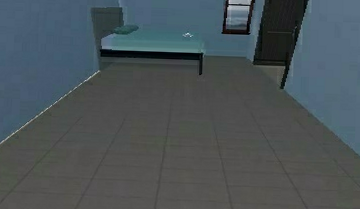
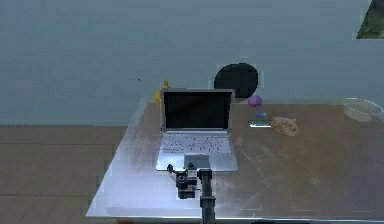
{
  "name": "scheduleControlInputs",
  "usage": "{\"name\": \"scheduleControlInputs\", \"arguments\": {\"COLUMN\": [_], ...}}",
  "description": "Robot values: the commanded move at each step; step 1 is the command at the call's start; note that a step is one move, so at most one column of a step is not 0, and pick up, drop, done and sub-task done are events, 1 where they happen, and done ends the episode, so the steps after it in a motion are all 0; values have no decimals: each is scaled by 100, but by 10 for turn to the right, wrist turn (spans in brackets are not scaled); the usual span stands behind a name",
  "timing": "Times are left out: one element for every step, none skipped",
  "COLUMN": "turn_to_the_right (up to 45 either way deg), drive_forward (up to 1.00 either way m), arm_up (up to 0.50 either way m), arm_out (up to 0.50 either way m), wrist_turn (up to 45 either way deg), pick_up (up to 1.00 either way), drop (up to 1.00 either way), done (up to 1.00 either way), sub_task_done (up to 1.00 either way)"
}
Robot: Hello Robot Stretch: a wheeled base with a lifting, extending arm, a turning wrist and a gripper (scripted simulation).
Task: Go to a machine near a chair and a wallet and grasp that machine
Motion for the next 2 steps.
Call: {"name": "scheduleControlInputs", "arguments": {"turn_to_the_right": [0, 0], "drive_forward": [0, 0], "arm_up": [0, 10], "arm_out": [0, 0], "wrist_turn": [0, 0], "pick_up": [100, 0], "drop": [0, 0], "done": [0, 0], "sub_task_done": [0, 0]}}
